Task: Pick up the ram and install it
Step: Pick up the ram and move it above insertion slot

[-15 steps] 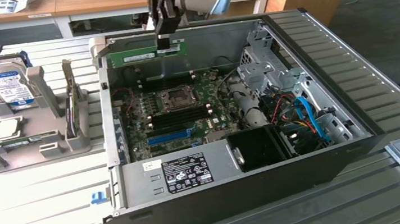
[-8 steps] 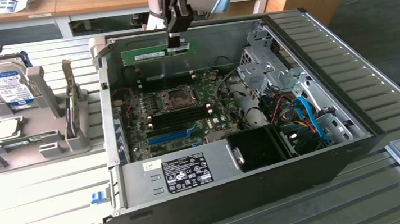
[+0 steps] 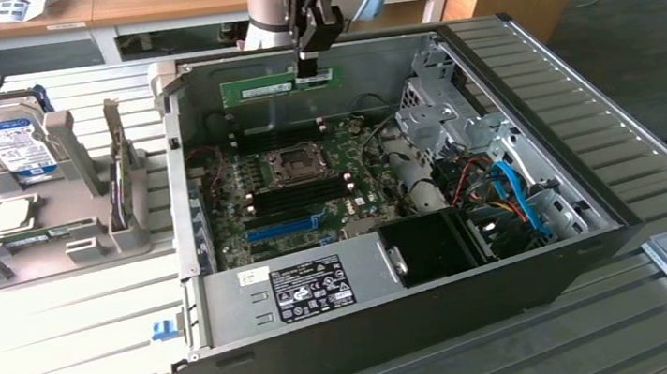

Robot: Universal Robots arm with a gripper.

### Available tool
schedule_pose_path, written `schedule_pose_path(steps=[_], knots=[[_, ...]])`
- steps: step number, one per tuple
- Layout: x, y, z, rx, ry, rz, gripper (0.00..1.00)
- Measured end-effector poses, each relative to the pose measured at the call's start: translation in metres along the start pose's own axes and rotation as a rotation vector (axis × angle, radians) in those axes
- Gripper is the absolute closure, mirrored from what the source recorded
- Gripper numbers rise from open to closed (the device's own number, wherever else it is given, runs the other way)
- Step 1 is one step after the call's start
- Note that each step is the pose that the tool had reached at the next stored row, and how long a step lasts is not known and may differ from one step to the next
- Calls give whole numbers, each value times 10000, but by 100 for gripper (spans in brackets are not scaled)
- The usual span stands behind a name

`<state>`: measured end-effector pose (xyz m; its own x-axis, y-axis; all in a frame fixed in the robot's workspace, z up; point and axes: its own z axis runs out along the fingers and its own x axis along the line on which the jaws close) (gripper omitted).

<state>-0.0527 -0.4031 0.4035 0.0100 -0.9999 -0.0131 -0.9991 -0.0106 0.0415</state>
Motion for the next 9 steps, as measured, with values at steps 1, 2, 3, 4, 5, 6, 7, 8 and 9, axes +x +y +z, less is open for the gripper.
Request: schedule_pose_path(steps=[1, 2, 3, 4, 5, 6, 7, 8, 9], knots=[[0, -5, 0, 0, 0, 0, 88], [0, -5, 0, 0, -1, 1, 88], [0, -5, 0, 0, 0, 1, 88], [-1, -5, 0, 0, 0, 1, 88], [-1, -5, 0, 0, 0, 2, 88], [-1, -6, 0, 0, 0, 1, 88], [-1, -6, 5, 1, -2, 1, 88], [-1, -6, 10, 0, -4, 1, 88], [0, -7, 16, 0, -6, 1, 88]])
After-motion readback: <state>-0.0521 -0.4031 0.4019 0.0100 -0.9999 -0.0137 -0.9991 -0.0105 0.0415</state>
